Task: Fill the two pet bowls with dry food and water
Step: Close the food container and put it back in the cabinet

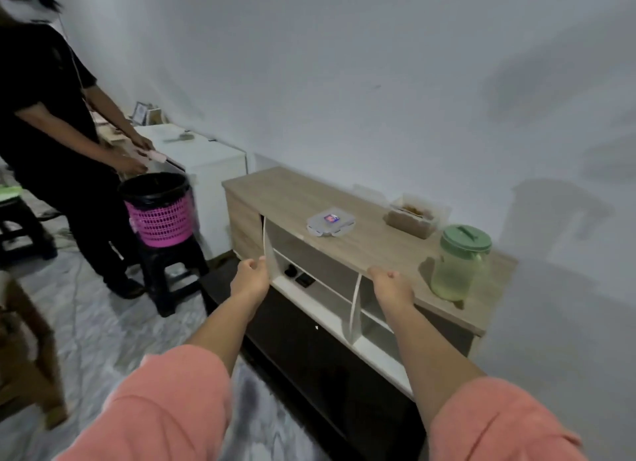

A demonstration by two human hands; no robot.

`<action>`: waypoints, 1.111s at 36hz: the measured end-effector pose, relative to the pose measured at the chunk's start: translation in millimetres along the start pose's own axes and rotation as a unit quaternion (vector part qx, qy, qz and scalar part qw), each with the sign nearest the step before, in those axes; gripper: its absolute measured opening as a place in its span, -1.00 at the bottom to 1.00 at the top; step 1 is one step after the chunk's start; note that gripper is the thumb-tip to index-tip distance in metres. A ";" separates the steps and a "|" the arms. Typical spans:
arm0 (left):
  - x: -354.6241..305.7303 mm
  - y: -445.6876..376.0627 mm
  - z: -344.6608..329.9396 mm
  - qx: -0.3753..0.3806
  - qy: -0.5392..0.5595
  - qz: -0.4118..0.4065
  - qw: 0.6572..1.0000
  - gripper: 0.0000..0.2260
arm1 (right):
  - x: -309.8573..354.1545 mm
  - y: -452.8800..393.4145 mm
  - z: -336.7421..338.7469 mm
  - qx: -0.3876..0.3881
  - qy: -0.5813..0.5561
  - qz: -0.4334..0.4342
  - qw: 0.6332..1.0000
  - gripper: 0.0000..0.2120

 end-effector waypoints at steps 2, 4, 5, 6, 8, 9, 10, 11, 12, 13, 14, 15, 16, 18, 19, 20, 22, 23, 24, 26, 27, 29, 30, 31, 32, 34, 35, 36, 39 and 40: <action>-1.5 -19.8 4.6 0.018 -0.007 -0.004 1.000 -0.56 | 5.6 -3.0 -16.3 -0.012 0.004 -0.008 1.000 -0.64; -5.1 -41.0 3.8 0.042 -0.009 -0.011 0.999 -0.56 | 10.7 -12.5 -31.3 -0.030 0.009 -0.013 0.999 -0.64; -6.1 -49.9 1.4 0.053 -0.007 -0.012 0.998 -0.56 | 12.8 -17.3 -36.6 -0.039 0.012 -0.012 0.999 -0.64; -7.7 -59.5 -2.1 0.062 -0.004 -0.014 0.998 -0.56 | 14.7 -23.9 -42.1 -0.045 0.014 -0.013 0.999 -0.65; -9.4 -73.5 -9.1 0.078 -0.002 -0.012 0.997 -0.57 | 17.9 -36.6 -51.4 -0.052 0.019 -0.014 0.998 -0.65; -10.1 -78.2 -12.8 0.086 -0.008 -0.010 0.996 -0.58 | 19.0 -42.8 -55.2 -0.054 0.022 -0.015 0.998 -0.65; -11.9 -88.0 -19.0 0.095 -0.013 -0.009 0.995 -0.59 | 20.1 -53.6 -60.6 -0.056 0.021 -0.020 0.998 -0.66; -12.7 -94.2 -24.4 0.104 -0.020 -0.010 0.994 -0.59 | 19.7 -61.7 -63.9 -0.056 0.024 -0.025 0.998 -0.66; -15.2 -104.4 -30.9 0.113 -0.026 -0.008 0.993 -0.60 | 20.3 -73.5 -69.3 -0.058 0.025 -0.031 0.998 -0.65; -18.5 -112.0 -36.6 0.122 -0.031 -0.009 0.992 -0.61 | 19.7 -84.9 -73.5 -0.059 0.026 -0.037 0.997 -0.64; -22.1 -121.1 -42.5 0.128 -0.034 -0.012 0.991 -0.65 | 19.2 -96.6 -78.6 -0.059 0.029 -0.042 0.997 -0.64; -26.5 -132.1 -49.3 0.133 -0.039 -0.019 0.990 -0.71 | 18.4 -110.6 -84.6 -0.058 0.031 -0.045 0.997 -0.65; -31.5 -142.6 -56.1 0.140 -0.045 -0.027 0.989 -0.73 | 17.9 -123.7 -90.6 -0.058 0.035 -0.047 0.997 -0.65; -44.8 -164.9 -70.1 0.157 -0.050 -0.037 0.986 -0.72 | 16.9 -153.1 -104.7 -0.054 0.040 -0.054 0.996 -0.65; -52.3 -176.2 -76.8 0.165 -0.047 -0.039 0.984 -0.74 | 17.1 -168.0 -112.0 -0.053 0.041 -0.058 0.996 -0.64; -59.9 -188.8 -83.4 0.172 -0.047 -0.037 0.983 -0.79 | 18.0 -184.7 -119.8 -0.052 0.043 -0.063 0.996 -0.63; -73.6 -215.7 -94.7 0.178 -0.061 -0.035 0.982 -0.83 | 19.7 -218.0 -134.3 -0.046 0.051 -0.074 0.995 -0.63; -79.4 -230.8 -100.7 0.180 -0.076 -0.038 0.980 -0.83 | 19.3 -233.1 -141.1 -0.041 0.054 -0.084 0.994 -0.63; -84.9 -242.5 -105.3 0.184 -0.088 -0.040 0.978 -0.82 | 19.3 -245.7 -146.4 -0.040 0.058 -0.090 0.993 -0.63; -98.2 -268.0 -115.2 0.181 -0.096 -0.041 0.978 -0.75 | 20.1 -274.5 -156.1 -0.041 0.061 -0.094 0.993 -0.62; -104.0 -281.8 -120.9 0.177 -0.098 -0.040 0.979 -0.71 | 20.9 -289.6 -161.1 -0.044 0.062 -0.094 0.993 -0.62; -110.4 -303.0 -131.9 0.175 -0.109 -0.036 0.978 -0.75 | 20.7 -312.7 -171.2 -0.039 0.069 -0.097 0.992 -0.63; -112.4 -309.8 -137.8 0.182 -0.118 -0.036 0.976 -0.80 | 19.1 -322.8 -176.3 -0.033 0.071 -0.099 0.992 -0.63; -114.4 -315.3 -143.6 0.190 -0.123 -0.039 0.973 -0.82 | 16.7 -331.0 -181.0 -0.027 0.073 -0.101 0.992 -0.63; -115.4 -323.1 -150.2 0.195 -0.129 -0.039 0.971 -0.80 | 14.3 -341.2 -185.5 -0.023 0.076 -0.102 0.992 -0.62; -118.2 -337.2 -165.1 0.209 -0.152 -0.046 0.965 -0.84 | 9.7 -358.7 -190.8 -0.020 0.091 -0.109 0.990 -0.64; -118.5 -343.6 -171.4 0.215 -0.168 -0.051 0.961 -0.85 | 8.8 -365.4 -192.0 -0.021 0.090 -0.111 0.989 -0.69; -119.3 -350.6 -178.4 0.218 -0.186 -0.055 0.957 -0.85 | 6.8 -374.5 -193.7 -0.024 0.088 -0.113 0.989 -0.73; -119.0 -373.9 -199.0 0.228 -0.241 -0.056 0.942 -0.76 | 5.5 -397.1 -199.0 -0.036 0.093 -0.116 0.988 -0.69; -120.1 -382.5 -204.8 0.231 -0.261 -0.051 0.936 -0.68 | 5.2 -405.1 -201.4 -0.038 0.095 -0.119 0.988 -0.67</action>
Point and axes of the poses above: each hand's wrist, its own y-axis away from the middle knuckle, its own z-axis out of the back of the hand, x = y × z, the point moved 5 cm from there along -y, towards the middle knuckle, and after that the axes turned 9 degrees about -y, right-handed, at the moved point
